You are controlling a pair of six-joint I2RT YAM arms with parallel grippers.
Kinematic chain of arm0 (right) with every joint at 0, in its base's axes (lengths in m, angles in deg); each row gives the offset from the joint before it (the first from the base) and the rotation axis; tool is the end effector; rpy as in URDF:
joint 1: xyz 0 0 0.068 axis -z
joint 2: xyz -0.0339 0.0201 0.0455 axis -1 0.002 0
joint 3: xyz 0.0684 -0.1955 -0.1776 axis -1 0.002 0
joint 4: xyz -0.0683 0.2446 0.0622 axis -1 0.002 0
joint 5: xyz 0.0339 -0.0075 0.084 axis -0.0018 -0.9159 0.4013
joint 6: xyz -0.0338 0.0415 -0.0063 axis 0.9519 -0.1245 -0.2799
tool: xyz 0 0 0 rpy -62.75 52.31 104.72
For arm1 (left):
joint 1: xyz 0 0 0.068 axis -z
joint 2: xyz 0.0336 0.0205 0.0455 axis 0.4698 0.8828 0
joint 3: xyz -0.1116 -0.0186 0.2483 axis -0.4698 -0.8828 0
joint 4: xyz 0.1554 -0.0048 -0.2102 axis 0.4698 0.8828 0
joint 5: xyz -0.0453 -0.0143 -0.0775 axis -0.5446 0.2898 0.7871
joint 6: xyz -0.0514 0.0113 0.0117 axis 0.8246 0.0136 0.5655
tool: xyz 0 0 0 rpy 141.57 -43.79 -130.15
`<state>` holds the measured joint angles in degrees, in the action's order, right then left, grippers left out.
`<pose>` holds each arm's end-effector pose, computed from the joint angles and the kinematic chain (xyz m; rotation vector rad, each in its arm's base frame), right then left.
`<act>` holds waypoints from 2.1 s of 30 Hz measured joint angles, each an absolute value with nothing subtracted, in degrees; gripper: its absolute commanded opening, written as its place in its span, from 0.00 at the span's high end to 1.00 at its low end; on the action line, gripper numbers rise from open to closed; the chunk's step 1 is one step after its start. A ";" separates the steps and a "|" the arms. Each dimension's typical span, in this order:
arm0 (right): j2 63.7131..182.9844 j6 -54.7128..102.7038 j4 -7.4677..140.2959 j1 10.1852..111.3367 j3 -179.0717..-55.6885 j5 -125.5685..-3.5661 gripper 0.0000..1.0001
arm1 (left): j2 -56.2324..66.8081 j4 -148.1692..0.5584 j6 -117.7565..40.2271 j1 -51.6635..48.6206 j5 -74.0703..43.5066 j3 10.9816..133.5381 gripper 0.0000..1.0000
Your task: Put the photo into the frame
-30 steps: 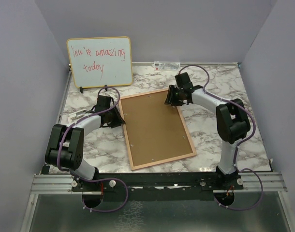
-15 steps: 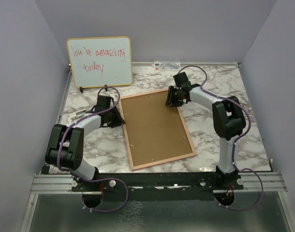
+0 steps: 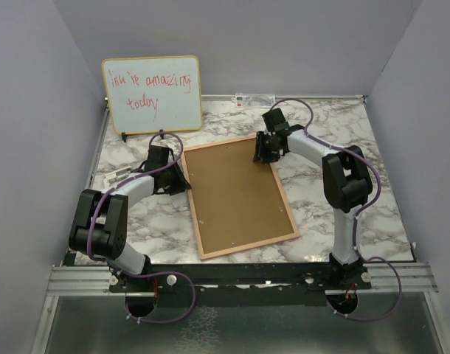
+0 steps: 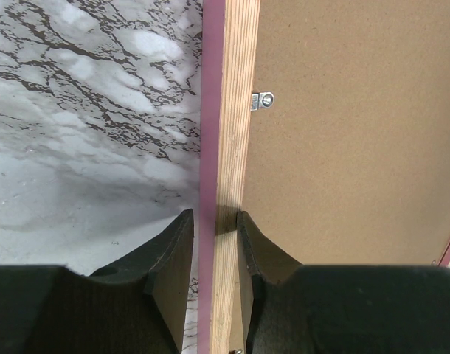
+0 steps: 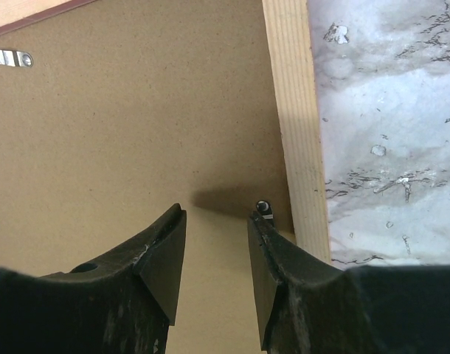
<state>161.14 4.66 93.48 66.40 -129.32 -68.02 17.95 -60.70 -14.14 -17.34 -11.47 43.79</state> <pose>0.4066 0.1796 0.1749 0.0347 2.6519 0.3970 0.2837 -0.0611 0.1594 -0.4925 2.5644 -0.5768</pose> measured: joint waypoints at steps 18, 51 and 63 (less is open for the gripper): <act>161.97 6.89 95.95 66.60 -131.15 -70.12 0.58 | 17.95 -60.70 -14.14 -17.41 -11.45 43.79 0.71; 141.99 7.50 93.41 67.45 -110.30 -59.13 0.55 | 17.95 -60.65 -14.16 -18.00 -10.46 43.79 0.68; 130.97 6.17 95.71 64.85 -91.61 -53.33 0.55 | 17.98 -60.65 -14.14 -18.26 -10.07 43.77 0.68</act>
<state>130.97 6.17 95.71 64.85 -91.61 -53.33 17.98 -60.65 -14.14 -18.26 -10.07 43.77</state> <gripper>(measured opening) 0.452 0.320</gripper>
